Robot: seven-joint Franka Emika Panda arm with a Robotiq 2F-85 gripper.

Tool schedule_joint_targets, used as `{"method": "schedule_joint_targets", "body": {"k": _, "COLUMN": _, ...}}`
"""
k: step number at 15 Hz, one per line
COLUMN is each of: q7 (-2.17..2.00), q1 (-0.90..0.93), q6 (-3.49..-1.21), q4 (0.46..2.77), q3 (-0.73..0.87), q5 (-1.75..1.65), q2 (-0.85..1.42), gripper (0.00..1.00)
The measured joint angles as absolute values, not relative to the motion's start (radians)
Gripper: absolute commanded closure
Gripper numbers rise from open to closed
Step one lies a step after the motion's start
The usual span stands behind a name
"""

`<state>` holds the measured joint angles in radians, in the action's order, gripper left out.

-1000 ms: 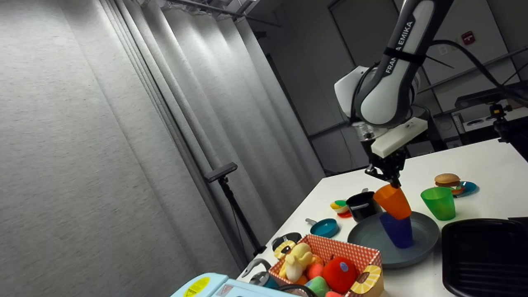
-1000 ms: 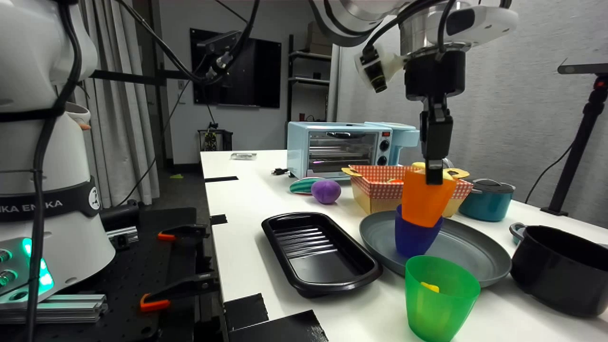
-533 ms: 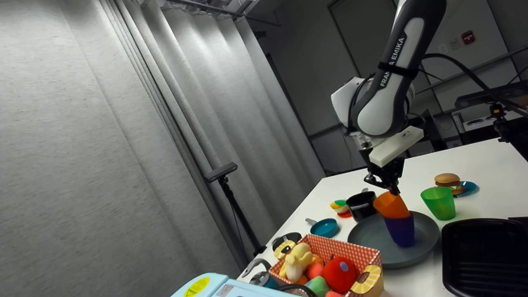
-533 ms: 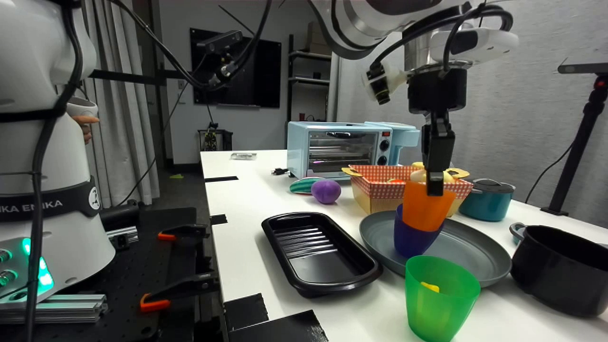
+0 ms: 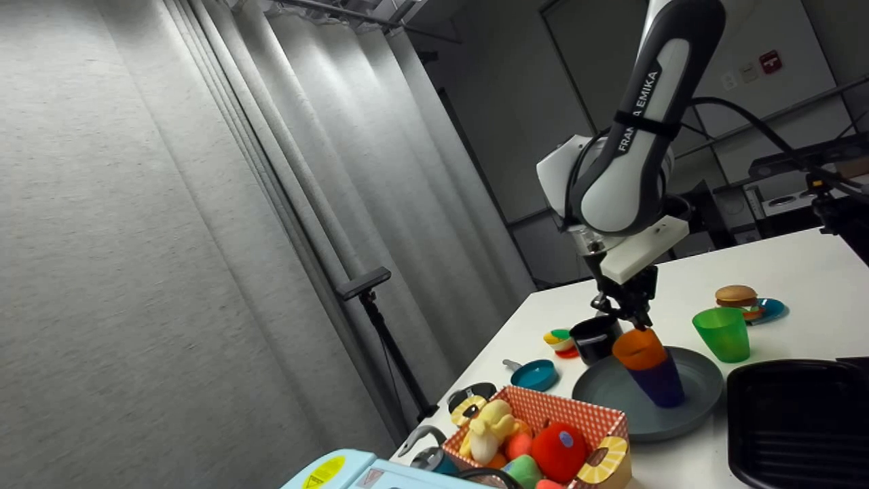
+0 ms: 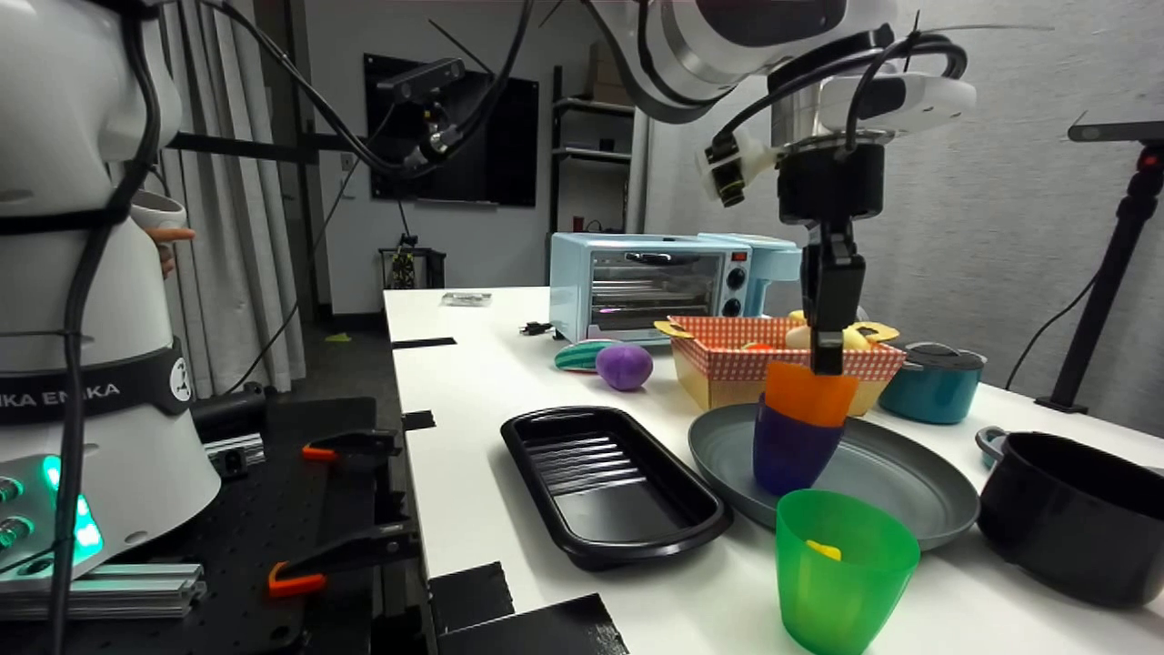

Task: Move the orange cup and put it in the blue cup

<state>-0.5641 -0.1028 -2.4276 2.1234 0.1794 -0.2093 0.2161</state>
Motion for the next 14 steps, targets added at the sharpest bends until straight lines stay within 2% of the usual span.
{"method": "schedule_joint_targets", "body": {"k": 7, "q7": -0.564, "q1": -0.082, "q6": -2.426, "q4": 2.123, "q3": 0.178, "q5": -0.209, "q2": 0.226, "gripper": 0.04}}
{"method": "schedule_joint_targets", "body": {"k": 8, "q7": -0.564, "q1": -0.078, "q6": -2.424, "q4": 2.123, "q3": 0.176, "q5": -0.209, "q2": 0.226, "gripper": 0.00}}
{"method": "schedule_joint_targets", "body": {"k": 14, "q7": -0.564, "q1": -0.058, "q6": -2.420, "q4": 2.132, "q3": 0.175, "q5": -0.209, "q2": 0.224, "gripper": 0.00}}
